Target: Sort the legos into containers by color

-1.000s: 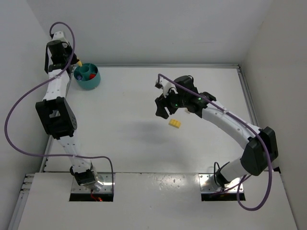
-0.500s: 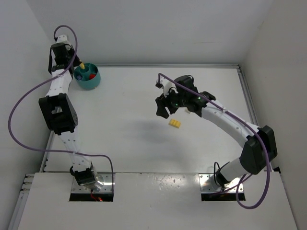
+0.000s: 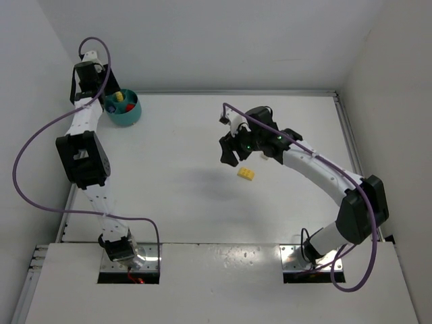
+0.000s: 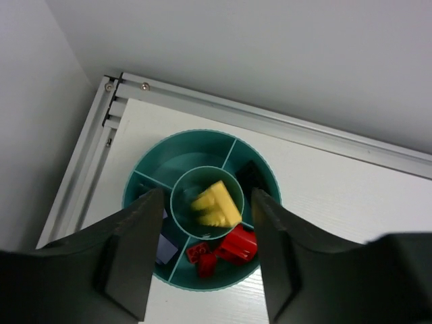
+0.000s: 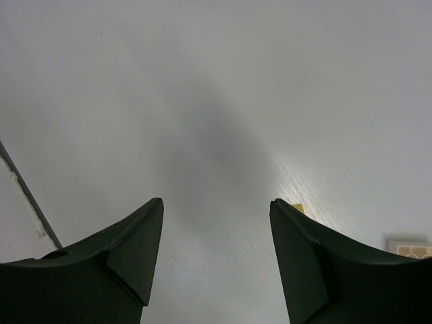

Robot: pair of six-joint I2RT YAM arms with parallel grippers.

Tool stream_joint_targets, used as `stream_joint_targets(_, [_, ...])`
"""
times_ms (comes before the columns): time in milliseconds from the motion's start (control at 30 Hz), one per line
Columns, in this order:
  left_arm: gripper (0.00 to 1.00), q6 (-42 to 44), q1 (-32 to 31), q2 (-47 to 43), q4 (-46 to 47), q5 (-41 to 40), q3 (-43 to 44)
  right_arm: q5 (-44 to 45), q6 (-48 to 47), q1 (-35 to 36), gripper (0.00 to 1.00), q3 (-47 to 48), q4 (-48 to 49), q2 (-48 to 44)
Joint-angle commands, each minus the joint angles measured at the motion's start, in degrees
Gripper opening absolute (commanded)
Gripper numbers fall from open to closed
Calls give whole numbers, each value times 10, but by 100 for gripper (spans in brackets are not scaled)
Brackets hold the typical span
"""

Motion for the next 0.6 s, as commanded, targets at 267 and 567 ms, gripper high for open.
stream_joint_targets(267, [62, 26, -3, -113, -1, 70, -12, 12, -66, -38, 62, -104, -63, -20])
stream_joint_targets(567, [73, 71, -3, -372, -6, 217, -273, -47, -78, -43, 67, -149, -82, 5])
